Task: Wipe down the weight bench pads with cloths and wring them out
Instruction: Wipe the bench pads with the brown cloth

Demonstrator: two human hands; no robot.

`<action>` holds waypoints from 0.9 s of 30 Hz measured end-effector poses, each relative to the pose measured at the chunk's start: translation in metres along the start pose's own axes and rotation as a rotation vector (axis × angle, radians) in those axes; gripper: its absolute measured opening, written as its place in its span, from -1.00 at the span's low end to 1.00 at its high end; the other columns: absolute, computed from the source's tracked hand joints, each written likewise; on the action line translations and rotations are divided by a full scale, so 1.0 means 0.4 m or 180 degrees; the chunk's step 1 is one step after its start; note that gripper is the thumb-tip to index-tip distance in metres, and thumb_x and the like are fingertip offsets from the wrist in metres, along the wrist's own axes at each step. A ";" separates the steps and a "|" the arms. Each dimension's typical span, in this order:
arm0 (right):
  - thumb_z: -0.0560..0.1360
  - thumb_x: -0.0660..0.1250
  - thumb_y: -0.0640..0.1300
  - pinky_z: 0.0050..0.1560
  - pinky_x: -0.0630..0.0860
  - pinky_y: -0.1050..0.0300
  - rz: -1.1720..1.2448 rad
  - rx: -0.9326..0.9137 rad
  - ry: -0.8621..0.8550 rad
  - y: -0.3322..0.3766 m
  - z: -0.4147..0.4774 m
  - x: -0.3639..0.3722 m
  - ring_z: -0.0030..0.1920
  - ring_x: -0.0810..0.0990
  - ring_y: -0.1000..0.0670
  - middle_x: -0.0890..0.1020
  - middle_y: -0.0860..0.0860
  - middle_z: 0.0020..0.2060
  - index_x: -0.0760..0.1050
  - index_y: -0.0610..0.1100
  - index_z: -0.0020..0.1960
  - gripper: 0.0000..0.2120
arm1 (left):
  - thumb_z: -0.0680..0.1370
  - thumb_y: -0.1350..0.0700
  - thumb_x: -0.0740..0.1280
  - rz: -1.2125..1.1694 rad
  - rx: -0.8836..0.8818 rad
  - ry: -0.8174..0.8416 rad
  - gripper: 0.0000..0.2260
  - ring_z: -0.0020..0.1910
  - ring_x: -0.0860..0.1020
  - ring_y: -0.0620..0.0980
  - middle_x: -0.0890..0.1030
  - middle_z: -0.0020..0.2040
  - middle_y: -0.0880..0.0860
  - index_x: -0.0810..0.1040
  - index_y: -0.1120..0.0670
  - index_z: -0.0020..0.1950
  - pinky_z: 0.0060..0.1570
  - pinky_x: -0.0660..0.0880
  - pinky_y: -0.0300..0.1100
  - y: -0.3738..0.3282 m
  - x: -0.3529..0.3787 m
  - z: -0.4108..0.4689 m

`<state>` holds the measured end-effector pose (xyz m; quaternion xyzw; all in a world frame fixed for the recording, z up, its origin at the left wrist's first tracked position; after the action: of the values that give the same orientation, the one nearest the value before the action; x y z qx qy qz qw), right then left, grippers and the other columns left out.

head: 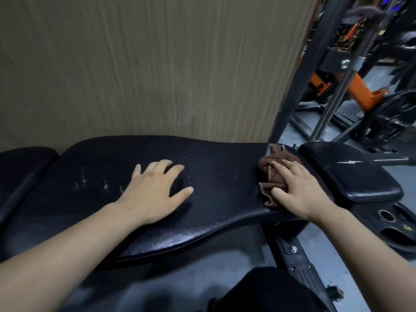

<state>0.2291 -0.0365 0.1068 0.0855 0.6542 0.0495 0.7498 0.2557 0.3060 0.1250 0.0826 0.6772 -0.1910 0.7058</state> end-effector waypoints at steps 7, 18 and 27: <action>0.25 0.05 0.36 0.53 0.11 -0.09 0.0121 0.0045 -0.0022 0.001 -0.003 -0.012 0.54 0.16 -0.16 0.28 -0.12 0.52 0.27 0.01 0.54 -0.10 | 0.39 -0.47 -0.17 0.0043 -0.0013 -0.0022 -0.21 0.48 0.23 -0.02 0.30 0.49 -0.07 0.24 -0.14 0.51 0.46 0.14 0.27 0.019 -0.010 0.014; 0.20 0.16 0.38 0.53 0.03 0.04 0.0441 0.0005 -0.0069 -0.010 -0.005 -0.024 0.55 0.10 -0.12 0.25 -0.08 0.54 0.35 0.11 0.49 -0.12 | 0.49 -0.42 -0.04 -0.0120 -0.0404 -0.0116 -0.32 0.46 0.26 -0.01 0.33 0.46 -0.10 0.24 -0.11 0.52 0.45 0.15 0.28 0.111 -0.065 -0.041; 0.23 0.10 0.40 0.51 -0.06 -0.23 -0.0016 0.0369 0.0346 -0.048 0.065 -0.013 0.58 -0.05 -0.17 0.02 0.00 0.61 0.11 0.18 0.57 -0.08 | 0.50 -0.39 -0.02 -0.0199 -0.0274 -0.0163 -0.35 0.47 0.24 -0.07 0.30 0.47 -0.13 0.23 -0.13 0.53 0.48 0.12 0.24 0.133 -0.065 -0.056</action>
<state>0.2534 -0.0581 0.1117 0.1243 0.6960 0.0142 0.7071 0.2550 0.3671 0.1416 0.0261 0.6688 -0.1857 0.7194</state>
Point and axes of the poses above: each hand's wrist, its own z-axis towards the middle knuckle, its own x-axis out of the palm, y = z × x, the point moved 4 cm from there along z, towards the middle knuckle
